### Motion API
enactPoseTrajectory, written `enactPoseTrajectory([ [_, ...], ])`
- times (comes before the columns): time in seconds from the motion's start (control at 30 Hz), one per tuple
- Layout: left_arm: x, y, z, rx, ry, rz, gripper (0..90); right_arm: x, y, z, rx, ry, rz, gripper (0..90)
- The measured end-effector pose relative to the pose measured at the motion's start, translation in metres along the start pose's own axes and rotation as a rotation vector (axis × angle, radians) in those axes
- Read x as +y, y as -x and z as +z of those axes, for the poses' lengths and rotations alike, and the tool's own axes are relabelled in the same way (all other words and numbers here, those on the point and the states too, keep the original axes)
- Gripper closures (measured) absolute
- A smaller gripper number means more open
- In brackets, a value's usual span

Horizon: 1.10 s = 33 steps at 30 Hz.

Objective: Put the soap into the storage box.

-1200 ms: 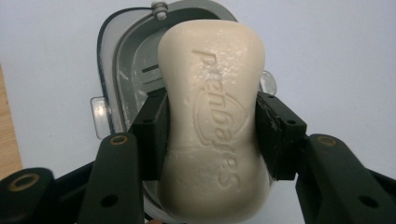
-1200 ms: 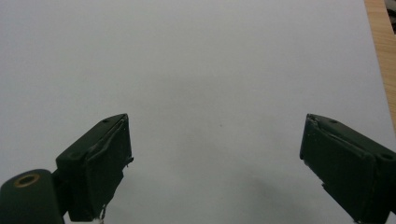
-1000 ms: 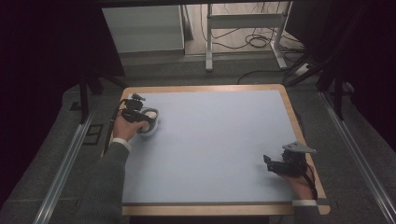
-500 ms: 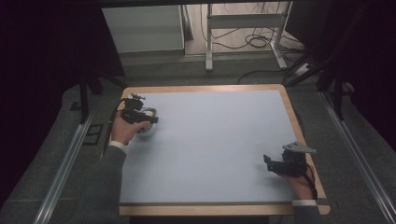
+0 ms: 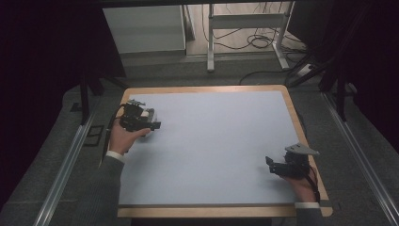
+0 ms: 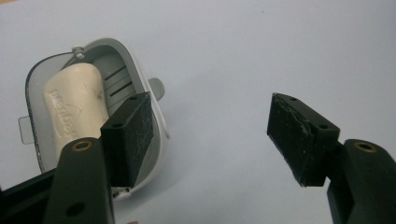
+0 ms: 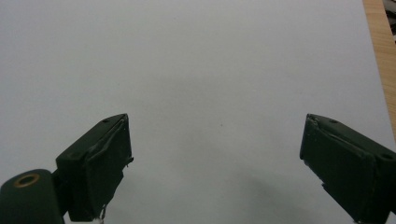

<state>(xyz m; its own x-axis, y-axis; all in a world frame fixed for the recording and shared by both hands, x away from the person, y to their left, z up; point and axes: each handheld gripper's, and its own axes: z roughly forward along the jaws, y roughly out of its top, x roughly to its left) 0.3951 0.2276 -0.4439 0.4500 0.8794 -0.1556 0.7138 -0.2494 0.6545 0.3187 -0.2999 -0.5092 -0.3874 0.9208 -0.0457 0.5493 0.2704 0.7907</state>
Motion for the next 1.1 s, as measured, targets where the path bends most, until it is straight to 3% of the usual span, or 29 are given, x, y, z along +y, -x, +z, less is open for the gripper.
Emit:
enactPoseTrajectory([
  [0.2, -0.020, 0.010, 0.000, -0.037, 0.001, 0.016, 31.6, 0.001, -0.001, -0.001, 0.002, 0.007, -0.002, 8.6],
  [0.43, -0.049, 0.020, 0.005, -0.048, -0.014, 0.041, 31.3, 0.001, -0.002, 0.001, -0.001, 0.000, -0.011, 8.6],
  [0.7, -0.077, 0.032, 0.012, -0.066, -0.018, 0.041, 30.9, 0.001, -0.005, 0.001, 0.000, -0.002, -0.019, 8.6],
  [1.1, -0.110, 0.052, 0.020, -0.142, -0.009, 0.036, 29.9, 0.002, -0.004, 0.000, 0.002, 0.005, -0.017, 8.6],
])
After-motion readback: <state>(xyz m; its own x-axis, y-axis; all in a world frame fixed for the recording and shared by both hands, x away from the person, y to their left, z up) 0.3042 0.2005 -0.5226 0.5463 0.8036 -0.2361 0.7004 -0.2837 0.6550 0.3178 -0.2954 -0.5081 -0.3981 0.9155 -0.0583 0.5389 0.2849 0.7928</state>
